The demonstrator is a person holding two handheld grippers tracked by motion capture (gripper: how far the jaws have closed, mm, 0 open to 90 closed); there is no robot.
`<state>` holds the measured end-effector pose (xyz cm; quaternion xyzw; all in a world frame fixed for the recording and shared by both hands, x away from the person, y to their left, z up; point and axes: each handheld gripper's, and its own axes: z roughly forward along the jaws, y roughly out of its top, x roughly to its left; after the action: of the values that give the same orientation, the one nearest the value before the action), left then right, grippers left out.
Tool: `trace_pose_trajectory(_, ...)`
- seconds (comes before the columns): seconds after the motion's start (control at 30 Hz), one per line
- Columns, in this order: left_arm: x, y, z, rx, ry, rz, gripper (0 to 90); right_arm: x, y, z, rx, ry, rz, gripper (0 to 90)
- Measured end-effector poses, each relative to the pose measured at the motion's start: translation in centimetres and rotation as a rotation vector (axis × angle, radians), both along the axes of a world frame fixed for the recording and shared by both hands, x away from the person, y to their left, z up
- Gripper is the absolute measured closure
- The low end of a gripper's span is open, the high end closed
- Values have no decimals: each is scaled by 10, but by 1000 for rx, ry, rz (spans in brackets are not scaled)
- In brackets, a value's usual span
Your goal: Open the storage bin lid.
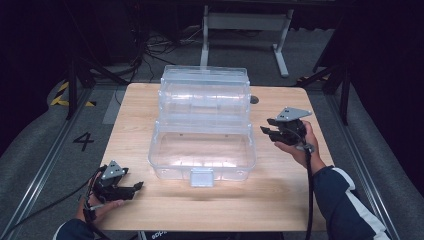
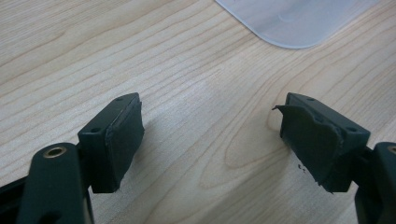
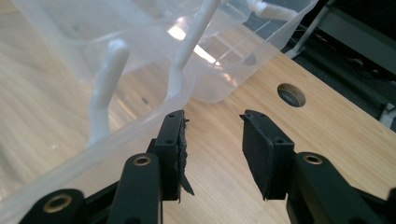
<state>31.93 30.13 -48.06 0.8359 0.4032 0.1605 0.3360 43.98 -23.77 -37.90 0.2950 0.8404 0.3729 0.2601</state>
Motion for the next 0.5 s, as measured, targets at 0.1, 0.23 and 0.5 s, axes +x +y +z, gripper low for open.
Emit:
trace_pose_trajectory(0.1,0,0,0,1,0,-1,218,-5,-2,-5,-18,0,4,585)
trace_pose_trajectory(0.23,0,0,0,1,-1,-1,219,-13,-6,-11,-20,5,11,560)
trace_pose_trajectory(0.5,0,0,-1,-2,-8,6,218,-25,-17,-23,-46,16,-4,517)
